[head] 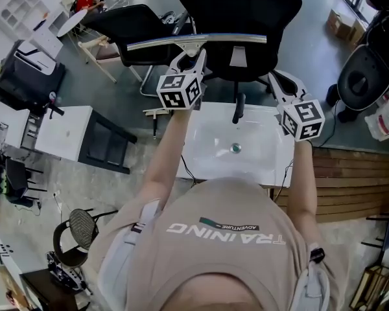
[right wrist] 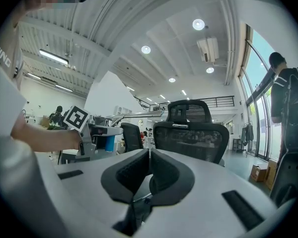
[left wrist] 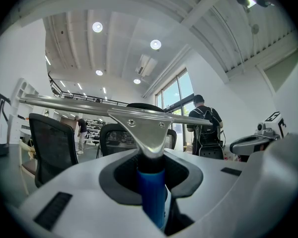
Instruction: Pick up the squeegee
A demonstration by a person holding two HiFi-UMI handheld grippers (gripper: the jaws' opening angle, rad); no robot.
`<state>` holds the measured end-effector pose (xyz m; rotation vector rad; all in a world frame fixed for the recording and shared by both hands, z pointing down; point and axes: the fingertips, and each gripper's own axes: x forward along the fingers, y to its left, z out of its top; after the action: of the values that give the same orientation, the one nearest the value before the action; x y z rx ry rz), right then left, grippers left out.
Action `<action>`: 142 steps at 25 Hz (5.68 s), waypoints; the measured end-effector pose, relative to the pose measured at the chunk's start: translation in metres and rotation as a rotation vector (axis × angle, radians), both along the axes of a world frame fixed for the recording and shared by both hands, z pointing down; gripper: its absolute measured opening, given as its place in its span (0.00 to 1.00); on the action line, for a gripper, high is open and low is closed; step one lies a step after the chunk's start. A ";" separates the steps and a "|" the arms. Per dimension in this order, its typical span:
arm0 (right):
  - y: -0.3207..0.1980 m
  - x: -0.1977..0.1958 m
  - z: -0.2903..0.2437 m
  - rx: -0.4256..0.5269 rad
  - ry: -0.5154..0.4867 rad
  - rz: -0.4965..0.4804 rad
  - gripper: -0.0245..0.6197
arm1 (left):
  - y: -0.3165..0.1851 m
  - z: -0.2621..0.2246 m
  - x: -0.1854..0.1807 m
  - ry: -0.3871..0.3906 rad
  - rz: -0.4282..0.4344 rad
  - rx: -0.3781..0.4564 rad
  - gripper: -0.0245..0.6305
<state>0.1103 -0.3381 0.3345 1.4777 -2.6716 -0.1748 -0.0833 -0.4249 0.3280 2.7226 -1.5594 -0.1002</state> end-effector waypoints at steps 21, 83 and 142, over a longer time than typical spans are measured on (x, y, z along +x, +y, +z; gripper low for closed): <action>0.000 -0.007 0.011 -0.026 0.032 -0.005 0.10 | 0.004 0.017 -0.009 0.012 -0.005 -0.040 0.19; -0.013 0.029 0.018 -0.058 -0.053 0.055 0.10 | -0.009 0.014 0.017 -0.025 0.059 -0.008 0.19; -0.006 0.008 0.025 -0.064 -0.048 0.034 0.10 | 0.002 0.017 -0.019 -0.025 0.014 -0.019 0.19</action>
<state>0.1186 -0.3442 0.3596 1.5260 -2.6595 -0.0520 -0.1022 -0.4231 0.3451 2.7310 -1.5386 -0.0508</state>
